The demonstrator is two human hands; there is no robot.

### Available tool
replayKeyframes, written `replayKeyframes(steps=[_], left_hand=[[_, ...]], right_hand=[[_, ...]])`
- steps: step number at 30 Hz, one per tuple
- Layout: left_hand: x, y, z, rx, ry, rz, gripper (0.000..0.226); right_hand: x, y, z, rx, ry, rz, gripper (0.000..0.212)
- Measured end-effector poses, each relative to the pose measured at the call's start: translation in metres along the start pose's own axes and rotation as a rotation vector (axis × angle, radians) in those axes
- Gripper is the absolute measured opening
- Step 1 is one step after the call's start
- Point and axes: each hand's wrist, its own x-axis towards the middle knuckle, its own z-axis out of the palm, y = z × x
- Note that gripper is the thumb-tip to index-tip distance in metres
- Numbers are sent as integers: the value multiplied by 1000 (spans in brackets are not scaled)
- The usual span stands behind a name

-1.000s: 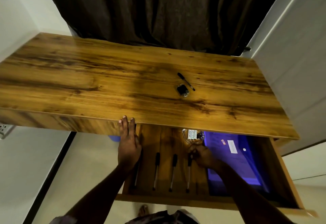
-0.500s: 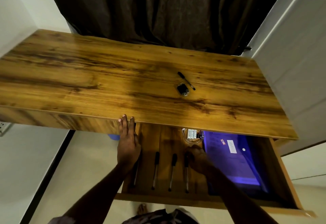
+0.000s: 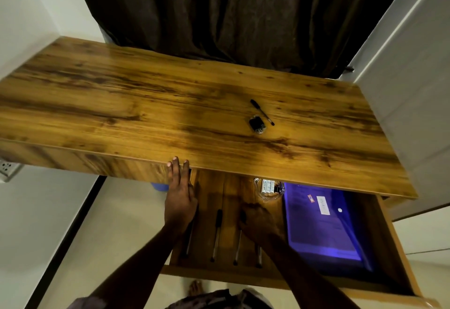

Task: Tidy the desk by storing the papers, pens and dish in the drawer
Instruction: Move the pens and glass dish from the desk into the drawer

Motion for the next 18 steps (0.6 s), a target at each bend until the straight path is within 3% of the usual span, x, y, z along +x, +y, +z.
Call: replayKeyframes(steps=[10, 14, 18], left_hand=[[-1, -4, 4, -10, -8, 0, 64], [0, -5, 5, -5, -16, -19, 68], [1, -6, 5, 3, -29, -15, 70]], right_hand=[[1, 1, -3, 92, -45, -26, 43], [-6, -10, -36, 39, 233, -118, 28], [11, -16, -95, 76, 471, -110, 28]])
